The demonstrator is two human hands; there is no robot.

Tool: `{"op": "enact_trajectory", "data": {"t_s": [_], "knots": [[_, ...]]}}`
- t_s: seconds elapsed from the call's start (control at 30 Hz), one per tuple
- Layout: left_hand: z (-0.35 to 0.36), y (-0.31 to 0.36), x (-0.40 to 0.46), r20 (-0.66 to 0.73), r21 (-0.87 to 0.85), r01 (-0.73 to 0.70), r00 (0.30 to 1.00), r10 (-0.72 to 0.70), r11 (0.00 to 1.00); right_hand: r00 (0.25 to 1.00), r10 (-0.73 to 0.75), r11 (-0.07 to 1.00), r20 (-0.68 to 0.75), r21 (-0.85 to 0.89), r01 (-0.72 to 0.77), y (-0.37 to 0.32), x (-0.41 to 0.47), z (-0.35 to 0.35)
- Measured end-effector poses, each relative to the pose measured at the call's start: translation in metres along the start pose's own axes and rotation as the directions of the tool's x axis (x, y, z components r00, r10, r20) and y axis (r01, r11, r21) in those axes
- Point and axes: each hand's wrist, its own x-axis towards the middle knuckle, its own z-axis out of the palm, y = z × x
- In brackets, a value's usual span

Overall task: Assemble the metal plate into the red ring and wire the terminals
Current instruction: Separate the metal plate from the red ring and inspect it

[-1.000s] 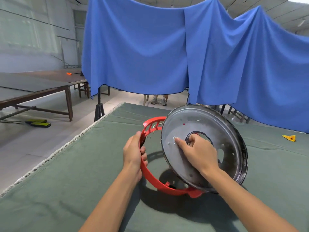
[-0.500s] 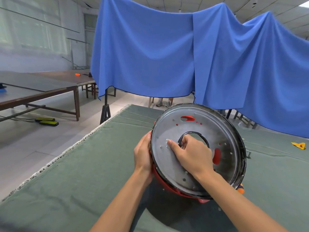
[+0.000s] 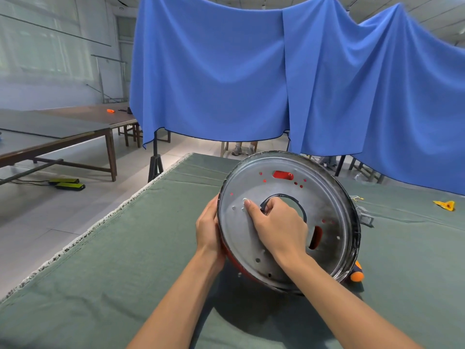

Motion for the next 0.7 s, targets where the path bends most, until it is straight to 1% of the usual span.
{"op": "enact_trajectory", "data": {"t_s": [0.1,0.17,0.33,0.5,0.7], "knots": [[-0.001,0.0,0.0,0.011,-0.041,0.057,0.998,-0.057,0.998,0.999,0.025,0.999,0.034,0.026,-0.026,-0.003,-0.002,0.002],[-0.002,-0.001,0.001,0.032,-0.065,0.084,0.996,-0.082,0.994,0.999,0.026,0.999,0.028,0.029,-0.027,-0.007,-0.002,0.002],[-0.005,-0.003,0.003,0.067,-0.055,0.046,0.997,-0.042,0.997,1.0,0.013,1.0,0.005,-0.002,-0.013,-0.009,-0.001,-0.001],[-0.01,-0.005,0.006,0.107,-0.003,0.047,0.993,-0.046,0.999,1.0,0.007,1.0,0.021,-0.01,-0.006,-0.003,-0.006,0.002],[-0.011,-0.004,0.006,0.161,-0.006,0.049,0.986,-0.047,0.999,1.0,-0.01,1.0,0.008,-0.002,0.01,-0.002,-0.009,0.009]]}}
